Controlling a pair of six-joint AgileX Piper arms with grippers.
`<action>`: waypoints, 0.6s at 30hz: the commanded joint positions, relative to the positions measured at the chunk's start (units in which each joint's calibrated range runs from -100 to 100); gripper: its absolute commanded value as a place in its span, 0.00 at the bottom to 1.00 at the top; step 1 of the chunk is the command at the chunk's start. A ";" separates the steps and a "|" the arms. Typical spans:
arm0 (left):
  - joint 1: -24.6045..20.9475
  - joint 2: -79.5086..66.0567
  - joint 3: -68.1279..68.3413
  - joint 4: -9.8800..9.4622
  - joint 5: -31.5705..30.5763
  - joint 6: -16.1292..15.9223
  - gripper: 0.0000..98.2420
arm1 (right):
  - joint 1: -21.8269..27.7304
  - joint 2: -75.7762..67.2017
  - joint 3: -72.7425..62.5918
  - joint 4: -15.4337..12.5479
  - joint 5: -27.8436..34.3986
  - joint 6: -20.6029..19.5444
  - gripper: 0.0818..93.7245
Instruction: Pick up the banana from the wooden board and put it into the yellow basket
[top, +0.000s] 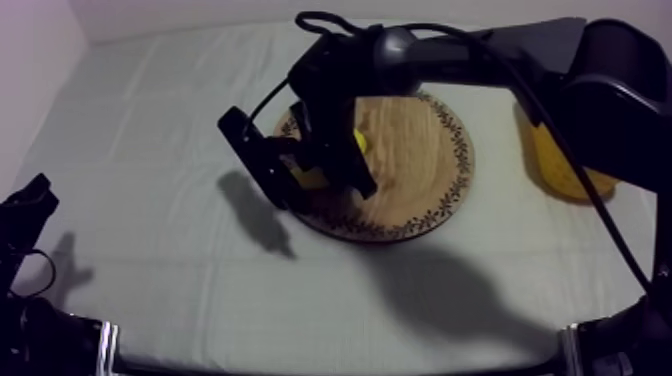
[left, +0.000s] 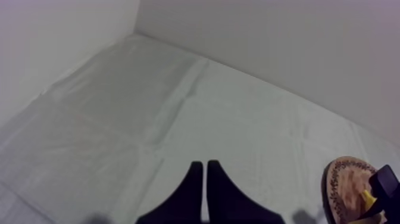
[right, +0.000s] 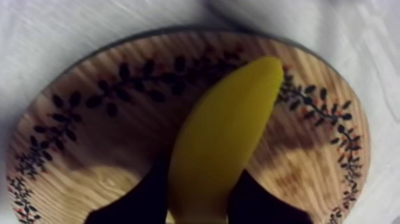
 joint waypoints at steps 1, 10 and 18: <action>0.01 0.00 0.03 -0.02 0.00 0.00 0.00 | 0.04 -0.01 -0.18 0.13 0.30 -0.07 0.21; 0.01 0.00 0.03 -0.02 0.00 0.00 0.00 | 0.13 -1.64 0.03 0.29 0.68 -0.50 0.19; 0.01 0.00 0.03 -0.02 0.00 0.00 0.00 | 0.81 -9.79 1.70 0.26 2.52 0.70 0.19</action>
